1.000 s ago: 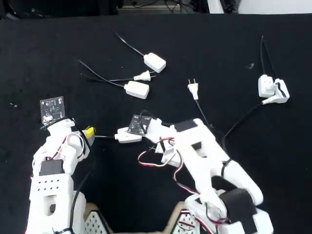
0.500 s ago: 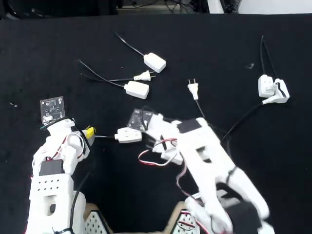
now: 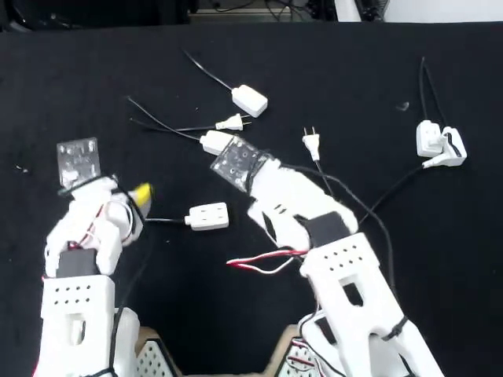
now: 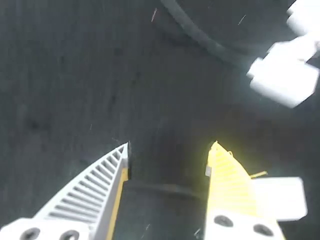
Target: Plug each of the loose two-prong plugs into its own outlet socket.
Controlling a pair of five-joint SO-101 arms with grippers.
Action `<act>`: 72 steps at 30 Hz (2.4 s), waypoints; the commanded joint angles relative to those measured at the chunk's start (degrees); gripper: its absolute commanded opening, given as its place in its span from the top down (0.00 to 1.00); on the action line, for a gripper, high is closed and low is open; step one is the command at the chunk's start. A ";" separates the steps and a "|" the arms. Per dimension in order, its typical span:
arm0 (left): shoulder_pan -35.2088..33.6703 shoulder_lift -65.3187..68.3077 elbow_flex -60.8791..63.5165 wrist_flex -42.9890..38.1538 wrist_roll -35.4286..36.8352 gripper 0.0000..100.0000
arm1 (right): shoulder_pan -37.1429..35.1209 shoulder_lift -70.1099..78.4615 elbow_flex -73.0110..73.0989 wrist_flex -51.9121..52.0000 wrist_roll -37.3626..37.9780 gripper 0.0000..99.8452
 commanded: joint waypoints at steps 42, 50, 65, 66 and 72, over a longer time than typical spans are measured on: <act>9.01 -27.34 9.01 0.35 -2.29 0.74 | -22.77 -3.74 -7.16 5.36 -18.02 0.99; 9.01 -27.52 11.47 0.35 -2.29 0.74 | -22.86 -3.74 -7.25 5.36 -17.32 0.99; 9.98 -27.87 15.34 0.26 -2.02 0.74 | -22.95 -3.56 -10.42 5.36 -17.23 0.99; 10.33 -27.87 15.96 0.26 -2.11 0.74 | -22.95 -3.47 -10.42 5.36 -17.23 0.99; 10.07 -27.87 14.11 0.35 -2.29 0.74 | -22.51 -3.30 -9.98 5.98 -17.05 0.99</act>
